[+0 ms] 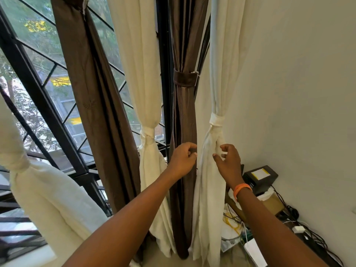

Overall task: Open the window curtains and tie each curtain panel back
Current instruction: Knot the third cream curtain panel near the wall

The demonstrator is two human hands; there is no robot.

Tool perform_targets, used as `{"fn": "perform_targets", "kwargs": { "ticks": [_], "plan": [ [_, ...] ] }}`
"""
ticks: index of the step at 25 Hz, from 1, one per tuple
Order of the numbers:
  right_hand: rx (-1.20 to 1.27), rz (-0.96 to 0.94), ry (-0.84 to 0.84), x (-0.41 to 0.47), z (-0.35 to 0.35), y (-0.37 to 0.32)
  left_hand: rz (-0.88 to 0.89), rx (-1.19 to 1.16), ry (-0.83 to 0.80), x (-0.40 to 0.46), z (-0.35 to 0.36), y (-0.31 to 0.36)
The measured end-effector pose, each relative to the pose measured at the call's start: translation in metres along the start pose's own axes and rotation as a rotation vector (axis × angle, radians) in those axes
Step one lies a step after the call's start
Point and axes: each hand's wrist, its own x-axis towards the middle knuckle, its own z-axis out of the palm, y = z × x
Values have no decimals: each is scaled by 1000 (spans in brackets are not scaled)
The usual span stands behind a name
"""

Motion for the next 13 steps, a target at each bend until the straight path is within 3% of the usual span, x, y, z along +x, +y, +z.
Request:
{"fn": "perform_targets", "kwargs": {
  "ticks": [6,13],
  "plan": [
    [22,18,-41,18,3,14,44,82,98,20,13,-1],
    [94,-118,-128,30,31,-25,105,172,420,21,-4,7]
  ]
}}
